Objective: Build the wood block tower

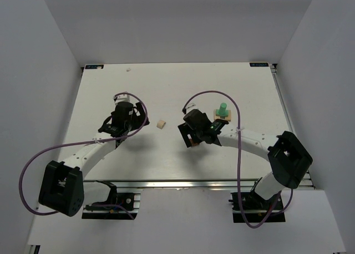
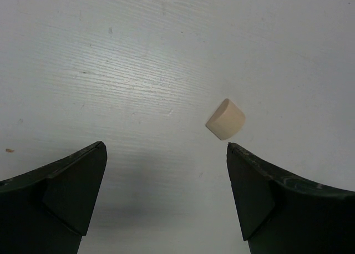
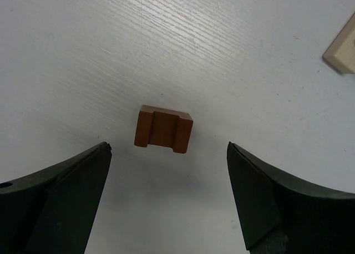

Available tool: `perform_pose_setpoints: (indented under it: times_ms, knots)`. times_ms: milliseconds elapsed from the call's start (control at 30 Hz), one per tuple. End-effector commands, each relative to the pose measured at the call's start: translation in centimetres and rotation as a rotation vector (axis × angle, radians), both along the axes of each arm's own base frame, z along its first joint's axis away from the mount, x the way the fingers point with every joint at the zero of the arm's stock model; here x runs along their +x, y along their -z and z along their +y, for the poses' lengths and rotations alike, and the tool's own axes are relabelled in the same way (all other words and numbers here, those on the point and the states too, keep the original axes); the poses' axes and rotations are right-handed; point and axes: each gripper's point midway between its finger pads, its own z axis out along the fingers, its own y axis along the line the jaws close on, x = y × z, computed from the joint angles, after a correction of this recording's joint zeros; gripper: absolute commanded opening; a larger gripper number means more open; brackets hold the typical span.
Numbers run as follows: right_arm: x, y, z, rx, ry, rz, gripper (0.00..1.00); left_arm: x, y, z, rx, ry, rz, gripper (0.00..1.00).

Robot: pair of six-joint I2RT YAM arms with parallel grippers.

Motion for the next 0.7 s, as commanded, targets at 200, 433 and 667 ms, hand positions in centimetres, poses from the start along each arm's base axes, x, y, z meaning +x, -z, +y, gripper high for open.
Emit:
perform_pose_setpoints:
  times_ms: [200,433,667]
  knots:
    - [0.15,-1.25,0.39,0.058,0.023,-0.030,0.90,0.09,-0.25,-0.53,-0.031,0.021,-0.013,0.98]
    - [0.02,-1.28,0.30,0.068,0.027,-0.032,0.89,0.05,-0.04,-0.66,-0.032,0.028,-0.006,0.98]
    - [0.05,-1.46,0.36,0.077,0.029,-0.037,0.89,-0.09,0.08,-0.89,-0.034,0.046,-0.002,0.98]
